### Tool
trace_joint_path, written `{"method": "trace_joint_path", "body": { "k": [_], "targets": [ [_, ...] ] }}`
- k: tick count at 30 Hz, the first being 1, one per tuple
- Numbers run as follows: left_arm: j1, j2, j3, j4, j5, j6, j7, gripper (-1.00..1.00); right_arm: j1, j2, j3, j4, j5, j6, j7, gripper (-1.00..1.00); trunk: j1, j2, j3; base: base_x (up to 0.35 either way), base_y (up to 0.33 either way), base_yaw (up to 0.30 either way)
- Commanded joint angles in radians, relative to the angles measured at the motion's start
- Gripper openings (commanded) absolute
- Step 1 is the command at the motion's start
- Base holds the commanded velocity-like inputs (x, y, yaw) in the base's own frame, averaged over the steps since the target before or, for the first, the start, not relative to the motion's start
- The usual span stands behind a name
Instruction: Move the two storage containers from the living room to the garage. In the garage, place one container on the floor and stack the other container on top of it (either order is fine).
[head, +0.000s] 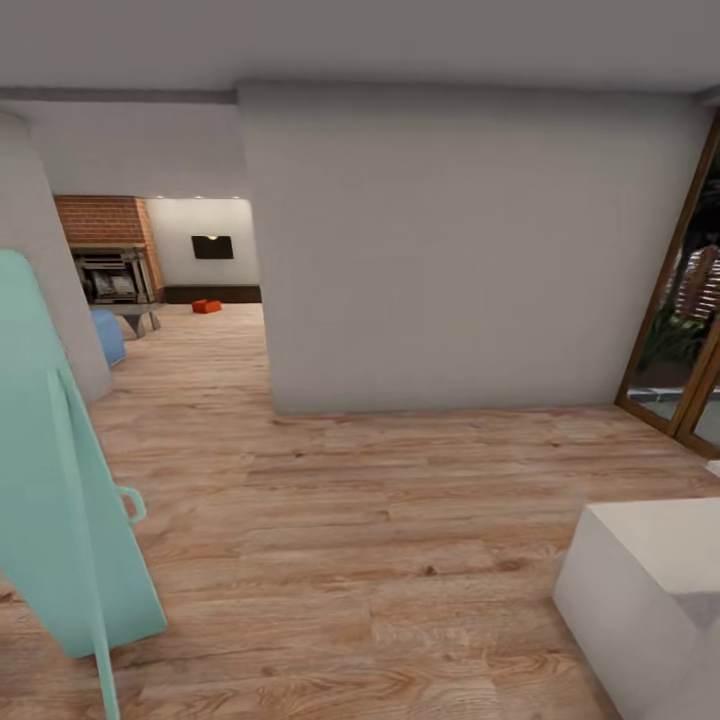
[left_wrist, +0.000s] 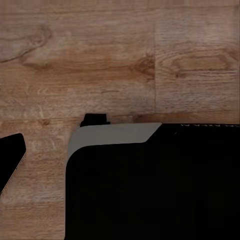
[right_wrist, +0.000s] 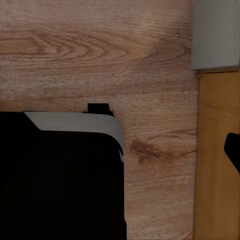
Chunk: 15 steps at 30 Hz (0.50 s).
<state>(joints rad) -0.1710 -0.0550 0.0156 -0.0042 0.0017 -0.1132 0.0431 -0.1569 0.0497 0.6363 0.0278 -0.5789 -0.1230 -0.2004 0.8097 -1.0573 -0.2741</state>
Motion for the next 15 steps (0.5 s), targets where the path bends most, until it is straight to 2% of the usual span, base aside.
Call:
{"method": "trace_joint_path", "body": {
  "k": [1,15],
  "targets": [
    [-0.001,0.0,0.001,0.001,0.0,-0.004,0.003,1.0,-0.001,0.001,0.008,0.003,-0.009,-0.005,-0.001,1.0,0.001,-0.001,-0.001,0.322,0.0,0.0],
    [-0.001,0.0,0.001,0.001,0.0,-0.003,0.003,1.0,-0.001,0.001,0.009,0.003,-0.007,-0.006,-0.001,1.0,0.001,-0.001,-0.001,0.322,0.0,0.0]
  ]
}}
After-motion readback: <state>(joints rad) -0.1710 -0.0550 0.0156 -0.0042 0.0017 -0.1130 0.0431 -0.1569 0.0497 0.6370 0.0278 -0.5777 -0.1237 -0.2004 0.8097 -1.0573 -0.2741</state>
